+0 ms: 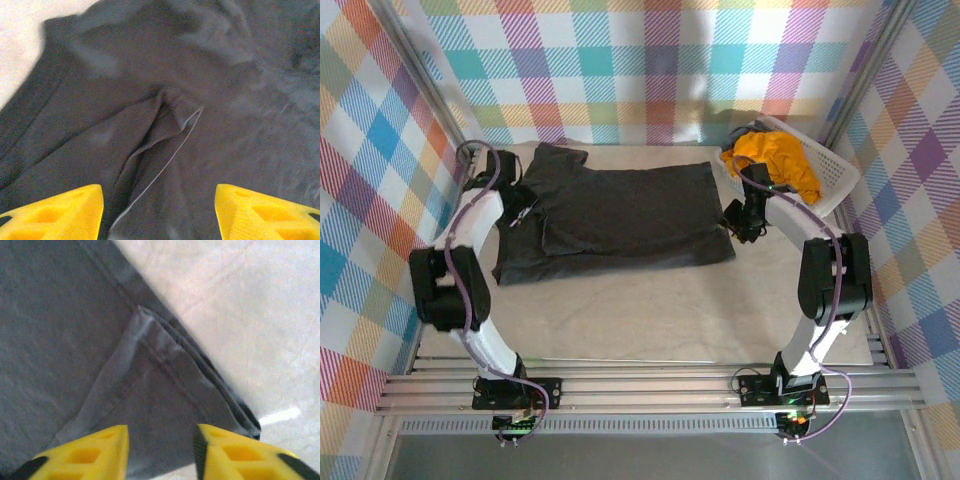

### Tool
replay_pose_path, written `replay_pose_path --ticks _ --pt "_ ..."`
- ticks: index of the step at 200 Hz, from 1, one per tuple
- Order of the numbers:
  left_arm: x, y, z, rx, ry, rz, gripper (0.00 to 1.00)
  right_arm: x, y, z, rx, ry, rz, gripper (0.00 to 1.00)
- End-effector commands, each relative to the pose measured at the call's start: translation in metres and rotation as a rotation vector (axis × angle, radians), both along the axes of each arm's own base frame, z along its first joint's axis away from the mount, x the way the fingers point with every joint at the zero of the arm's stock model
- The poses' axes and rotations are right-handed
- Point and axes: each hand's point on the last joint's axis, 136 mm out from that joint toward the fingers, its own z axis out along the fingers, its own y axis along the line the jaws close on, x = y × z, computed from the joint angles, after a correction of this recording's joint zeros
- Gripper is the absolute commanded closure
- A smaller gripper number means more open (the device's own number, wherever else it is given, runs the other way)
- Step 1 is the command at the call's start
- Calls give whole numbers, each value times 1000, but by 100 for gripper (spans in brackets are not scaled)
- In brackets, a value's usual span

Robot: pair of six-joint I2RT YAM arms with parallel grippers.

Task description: Fold and stack the t-shirts

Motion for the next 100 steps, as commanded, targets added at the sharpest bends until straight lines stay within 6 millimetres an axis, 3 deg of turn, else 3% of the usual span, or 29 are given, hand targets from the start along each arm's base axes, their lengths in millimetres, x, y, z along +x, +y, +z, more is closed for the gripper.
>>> replay_pose_path --ticks 1,24,51,83,100 --pt "-77 23 -18 -78 126 156 47 -9 23 -15 50 9 112 72" --pt "-105 31 -49 -181 175 232 62 0 35 -35 69 70 170 81" --pt "-97 30 -71 -231 191 236 65 6 31 -55 15 147 179 86" --pt "-87 28 -103 -255 261 249 67 -14 17 -76 -44 244 153 86" --pt "-93 29 -116 -209 323 243 67 -30 7 -82 -76 292 137 85"
